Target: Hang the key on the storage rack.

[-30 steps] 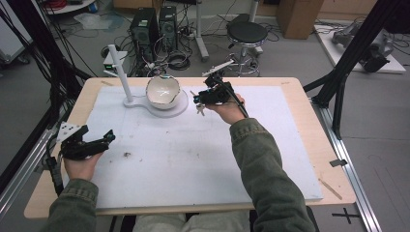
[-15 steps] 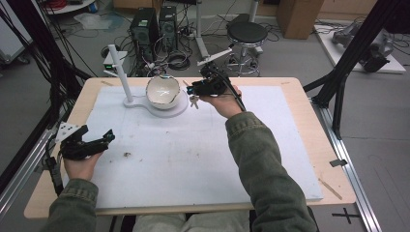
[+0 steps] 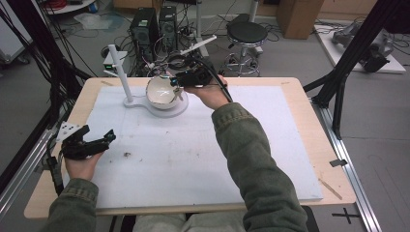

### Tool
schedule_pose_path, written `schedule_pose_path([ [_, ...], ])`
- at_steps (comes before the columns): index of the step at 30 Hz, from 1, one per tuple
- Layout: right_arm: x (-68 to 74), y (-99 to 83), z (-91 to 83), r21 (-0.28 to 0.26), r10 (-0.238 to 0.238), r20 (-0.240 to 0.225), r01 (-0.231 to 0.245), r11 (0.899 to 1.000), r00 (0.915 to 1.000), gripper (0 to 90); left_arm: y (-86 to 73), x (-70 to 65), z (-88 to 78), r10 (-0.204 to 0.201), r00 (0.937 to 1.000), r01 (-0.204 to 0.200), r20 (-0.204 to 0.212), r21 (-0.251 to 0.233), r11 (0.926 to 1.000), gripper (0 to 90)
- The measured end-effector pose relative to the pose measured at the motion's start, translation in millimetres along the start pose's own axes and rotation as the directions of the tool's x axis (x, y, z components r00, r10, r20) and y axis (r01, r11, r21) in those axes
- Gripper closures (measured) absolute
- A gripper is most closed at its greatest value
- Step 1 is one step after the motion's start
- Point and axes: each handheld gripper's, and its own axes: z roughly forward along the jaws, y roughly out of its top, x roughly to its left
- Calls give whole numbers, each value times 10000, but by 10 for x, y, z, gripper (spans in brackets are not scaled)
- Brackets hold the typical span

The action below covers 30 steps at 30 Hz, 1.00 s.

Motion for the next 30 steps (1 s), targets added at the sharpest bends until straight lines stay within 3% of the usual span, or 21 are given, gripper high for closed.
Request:
schedule_pose_path([
  [19,297,580,311,-44,-678,-557,676,9977,9961,669,4,30,24,-214,9998,215,49,-102,9997,17],
  [30,416,819,486,-65,-919,-793,917,9958,9926,669,4,47,28,-304,9995,305,63,-112,9995,17],
])
